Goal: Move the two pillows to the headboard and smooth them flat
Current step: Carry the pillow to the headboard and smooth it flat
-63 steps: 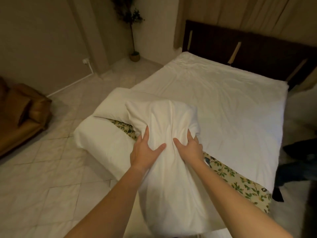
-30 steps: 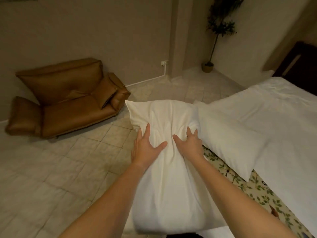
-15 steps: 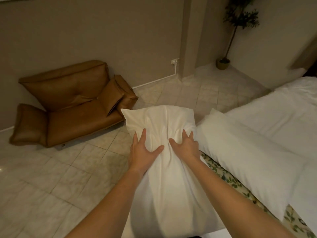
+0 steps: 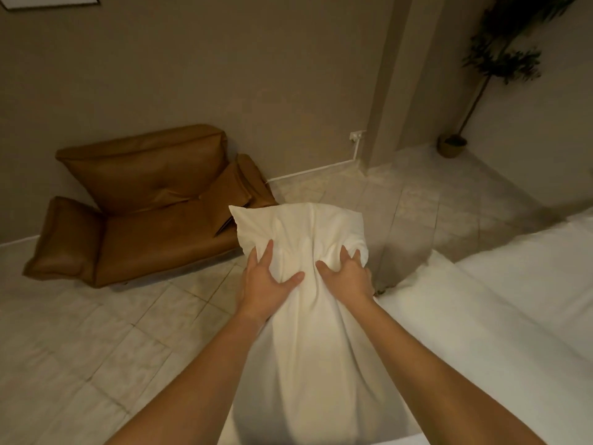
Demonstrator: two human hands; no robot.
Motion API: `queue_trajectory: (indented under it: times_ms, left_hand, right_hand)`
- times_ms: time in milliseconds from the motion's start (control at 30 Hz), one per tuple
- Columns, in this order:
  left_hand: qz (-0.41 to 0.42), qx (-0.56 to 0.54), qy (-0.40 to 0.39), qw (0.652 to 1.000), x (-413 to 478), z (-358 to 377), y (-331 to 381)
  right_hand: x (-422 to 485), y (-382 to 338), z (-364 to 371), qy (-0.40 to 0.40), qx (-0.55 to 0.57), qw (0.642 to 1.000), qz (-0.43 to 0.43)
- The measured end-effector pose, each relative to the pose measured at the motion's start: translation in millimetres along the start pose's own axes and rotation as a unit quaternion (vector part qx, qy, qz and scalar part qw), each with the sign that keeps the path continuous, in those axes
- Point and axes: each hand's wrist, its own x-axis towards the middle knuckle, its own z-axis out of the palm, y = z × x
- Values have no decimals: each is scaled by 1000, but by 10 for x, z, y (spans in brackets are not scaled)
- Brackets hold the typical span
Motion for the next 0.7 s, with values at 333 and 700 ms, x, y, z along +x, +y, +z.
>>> queue_trajectory:
  times_ms: [333,700]
  left_hand:
    - [35,15,-16,999,1724,-425,-96]
    - [109,84,-57,989,3513,-951,151]
  right_hand:
    - [1204,-1085,182,51,-7,998,32]
    - [2303,-2189,115,123,12,989,76]
